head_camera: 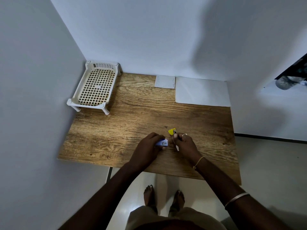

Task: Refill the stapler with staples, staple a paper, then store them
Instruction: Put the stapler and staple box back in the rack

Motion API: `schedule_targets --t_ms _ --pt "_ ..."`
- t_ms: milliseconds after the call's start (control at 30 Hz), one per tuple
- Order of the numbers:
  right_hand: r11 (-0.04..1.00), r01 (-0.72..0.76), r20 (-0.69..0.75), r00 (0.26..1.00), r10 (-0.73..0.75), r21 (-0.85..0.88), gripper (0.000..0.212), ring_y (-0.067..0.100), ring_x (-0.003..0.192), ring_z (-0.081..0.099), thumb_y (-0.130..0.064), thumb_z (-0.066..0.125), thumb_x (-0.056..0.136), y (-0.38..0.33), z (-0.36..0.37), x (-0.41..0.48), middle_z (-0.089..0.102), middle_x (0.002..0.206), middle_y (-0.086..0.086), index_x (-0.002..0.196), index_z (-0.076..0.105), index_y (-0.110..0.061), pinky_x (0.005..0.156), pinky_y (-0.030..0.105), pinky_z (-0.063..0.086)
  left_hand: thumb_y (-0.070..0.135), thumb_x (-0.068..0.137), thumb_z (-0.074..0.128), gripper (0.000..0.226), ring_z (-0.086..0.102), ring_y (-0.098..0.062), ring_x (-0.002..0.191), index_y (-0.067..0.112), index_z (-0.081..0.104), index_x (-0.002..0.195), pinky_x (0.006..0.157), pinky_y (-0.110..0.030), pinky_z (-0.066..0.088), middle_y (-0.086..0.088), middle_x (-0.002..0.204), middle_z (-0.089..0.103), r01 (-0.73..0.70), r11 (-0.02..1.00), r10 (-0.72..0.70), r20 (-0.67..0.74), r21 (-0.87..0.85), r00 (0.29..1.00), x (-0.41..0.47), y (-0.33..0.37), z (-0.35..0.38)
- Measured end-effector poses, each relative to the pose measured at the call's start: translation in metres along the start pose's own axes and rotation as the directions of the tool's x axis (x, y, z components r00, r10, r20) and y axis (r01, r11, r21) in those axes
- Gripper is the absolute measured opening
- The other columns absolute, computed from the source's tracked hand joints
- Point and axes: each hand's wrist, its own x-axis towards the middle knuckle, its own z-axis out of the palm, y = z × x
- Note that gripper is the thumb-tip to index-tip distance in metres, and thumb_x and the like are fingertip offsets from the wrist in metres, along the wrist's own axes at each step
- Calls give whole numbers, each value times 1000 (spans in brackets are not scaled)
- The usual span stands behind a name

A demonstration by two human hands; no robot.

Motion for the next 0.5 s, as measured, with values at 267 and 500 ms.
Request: schedule_targets --t_ms 267,500 --pt "982 -2 98 995 -16 187 20 22 85 70 -19 61 100 -11 -6 1 77 95 16 107 76 -6 76 35 54 14 87 75 42 59 -13 117 20 64 126 88 -28 52 1 139 52 -130 991 130 -5 -13 991 -3 15 -13" --pt "959 -8 179 983 -44 282 21 12 64 66 -8 71 91 -23 -15 1 74 79 14 109 72 3 59 25 49 10 85 77 44 60 -16 123 17 65 127 90 -30 53 -2 156 41 -149 986 150 -5 70 989 4 27 -34"
